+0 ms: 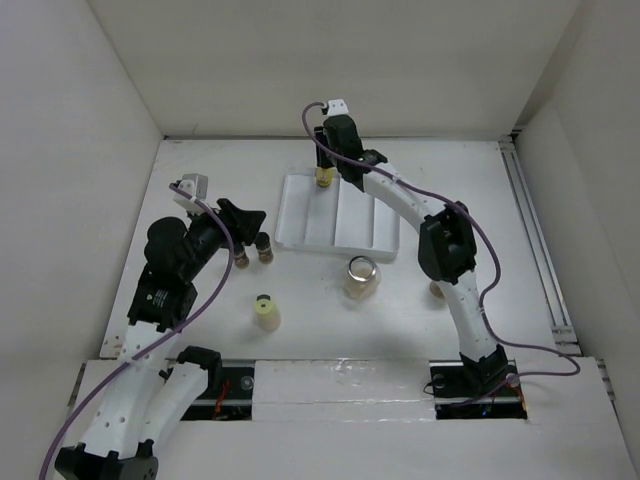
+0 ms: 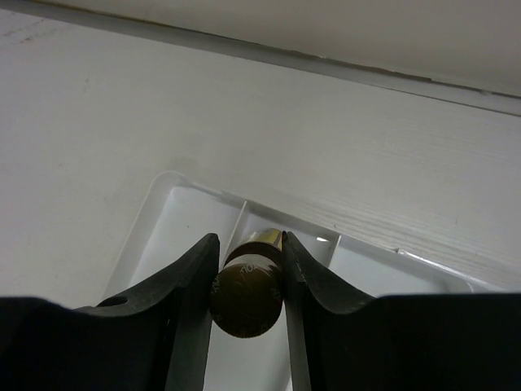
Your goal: Organize the condiment bottles
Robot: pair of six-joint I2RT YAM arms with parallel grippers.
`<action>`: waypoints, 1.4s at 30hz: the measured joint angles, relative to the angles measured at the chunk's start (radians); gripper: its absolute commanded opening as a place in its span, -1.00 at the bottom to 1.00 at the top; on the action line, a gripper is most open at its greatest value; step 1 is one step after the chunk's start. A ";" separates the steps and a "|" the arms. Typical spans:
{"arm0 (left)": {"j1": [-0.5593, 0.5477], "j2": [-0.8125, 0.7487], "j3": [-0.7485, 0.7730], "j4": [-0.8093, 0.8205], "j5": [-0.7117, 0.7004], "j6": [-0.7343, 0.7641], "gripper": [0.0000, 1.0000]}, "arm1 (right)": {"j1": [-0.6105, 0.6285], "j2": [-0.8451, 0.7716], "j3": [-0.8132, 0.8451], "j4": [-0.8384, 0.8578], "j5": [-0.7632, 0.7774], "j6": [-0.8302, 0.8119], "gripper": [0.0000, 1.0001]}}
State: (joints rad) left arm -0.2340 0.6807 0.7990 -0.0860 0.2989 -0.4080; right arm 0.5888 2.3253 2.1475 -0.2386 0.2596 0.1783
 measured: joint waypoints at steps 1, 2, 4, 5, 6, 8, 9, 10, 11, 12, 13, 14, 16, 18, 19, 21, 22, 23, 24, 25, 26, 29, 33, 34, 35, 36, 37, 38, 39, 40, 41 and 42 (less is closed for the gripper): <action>0.000 0.002 -0.001 0.000 0.000 0.000 -0.01 | 0.000 0.006 0.003 -0.001 0.006 -0.003 -0.66; 0.000 0.004 -0.001 0.000 0.000 0.000 -0.01 | 0.002 0.011 0.004 -0.002 0.011 -0.006 -0.49; 0.000 0.005 -0.001 0.000 0.000 0.000 -0.01 | 0.002 0.018 0.004 -0.006 0.023 -0.009 -0.27; 0.000 0.004 -0.001 0.000 0.000 0.000 -0.01 | 0.002 0.021 0.004 -0.008 0.026 -0.011 -0.23; 0.000 0.004 -0.001 0.000 0.000 0.000 -0.01 | 0.002 0.023 0.004 -0.007 0.029 -0.011 -0.20; 0.000 0.005 -0.001 0.000 0.000 0.000 0.01 | 0.002 0.023 0.004 -0.006 0.033 -0.013 0.02; 0.000 0.005 -0.001 0.000 0.000 0.000 0.01 | 0.002 0.023 0.004 -0.002 0.032 -0.015 0.12; 0.000 0.005 -0.001 0.000 0.000 0.000 0.01 | 0.002 0.023 0.004 0.003 0.032 -0.016 0.29; 0.000 0.006 -0.001 0.000 0.000 0.000 0.01 | 0.002 0.021 0.004 0.012 0.030 -0.020 0.35; 0.000 0.007 -0.001 0.000 0.000 0.000 0.01 | 0.002 0.018 0.003 0.013 0.027 -0.018 0.42; 0.000 0.008 -0.001 0.000 0.000 0.000 0.04 | 0.002 0.012 0.002 0.012 0.019 -0.018 0.48; 0.000 0.010 -0.001 0.000 0.000 0.000 0.04 | 0.002 0.003 -0.001 0.012 0.012 -0.017 0.59; 0.000 0.012 -0.001 0.000 0.000 0.000 0.04 | 0.002 -0.033 -0.021 0.008 -0.010 -0.016 0.66; 0.000 0.014 -0.001 0.000 0.002 0.000 0.06 | 0.002 -0.105 -0.068 0.004 -0.035 -0.011 0.76; 0.000 0.017 -0.001 0.001 0.004 0.000 0.06 | 0.002 -0.156 -0.098 0.004 -0.047 -0.006 0.78; 0.000 0.023 -0.001 0.001 0.011 0.001 0.12 | 0.003 -0.284 -0.192 0.025 -0.069 0.009 0.78; 0.000 0.027 -0.001 0.001 0.016 0.001 0.12 | 0.002 -0.369 -0.264 0.044 -0.080 0.021 0.78; 0.000 0.031 -0.001 0.001 0.021 0.002 0.14 | 0.004 -0.458 -0.339 0.056 -0.093 0.034 0.80; 0.000 0.034 -0.001 0.001 0.028 0.004 0.14 | 0.006 -0.544 -0.409 0.074 -0.102 0.049 0.80; 0.000 0.038 -0.001 0.001 0.035 0.005 0.17 | 0.011 -0.629 -0.483 0.105 -0.106 0.062 0.80; 0.000 0.044 -0.001 0.003 0.043 0.008 0.17 | 0.016 -0.703 -0.553 0.127 -0.110 0.076 0.80; 0.000 0.074 -0.001 0.007 0.079 0.019 0.22 | 0.062 -0.916 -0.802 0.189 -0.106 0.117 0.83; 0.000 0.127 -0.001 0.004 0.121 0.041 0.31 | 0.150 -1.029 -1.046 0.105 -0.092 0.152 0.89; 0.000 0.142 0.000 -0.003 0.119 0.047 0.35 | 0.175 -1.038 -1.099 0.050 -0.091 0.165 0.95; 0.000 0.155 0.002 -0.014 0.116 0.053 0.38 | 0.188 -1.044 -1.128 0.017 -0.092 0.174 0.98; 0.000 0.169 0.006 -0.028 0.106 0.058 0.38 | 0.203 -1.054 -1.162 -0.013 -0.092 0.182 0.98; 0.000 0.188 0.013 -0.045 0.098 0.063 0.38 | 0.217 -1.068 -1.195 -0.047 -0.092 0.190 0.98; 0.000 0.204 0.019 -0.057 0.090 0.066 0.38 | 0.228 -1.081 -1.220 -0.078 -0.092 0.199 0.98; 0.000 0.221 0.026 -0.066 0.083 0.070 0.38 | 0.236 -1.091 -1.238 -0.100 -0.093 0.206 0.98; 0.000 0.235 0.029 -0.074 0.074 0.072 0.38 | 0.238 -1.096 -1.248 -0.113 -0.092 0.213 0.98; 0.000 0.243 0.029 -0.084 0.067 0.075 0.38 | 0.240 -1.095 -1.249 -0.127 -0.089 0.219 0.98; 0.000 0.247 0.029 -0.094 0.063 0.076 0.41 | 0.242 -1.089 -1.249 -0.131 -0.084 0.222 0.98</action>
State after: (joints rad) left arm -0.2340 0.9279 0.8276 -0.1799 0.3614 -0.3321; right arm 0.8310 1.2358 0.8986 -0.3695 0.1757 0.4007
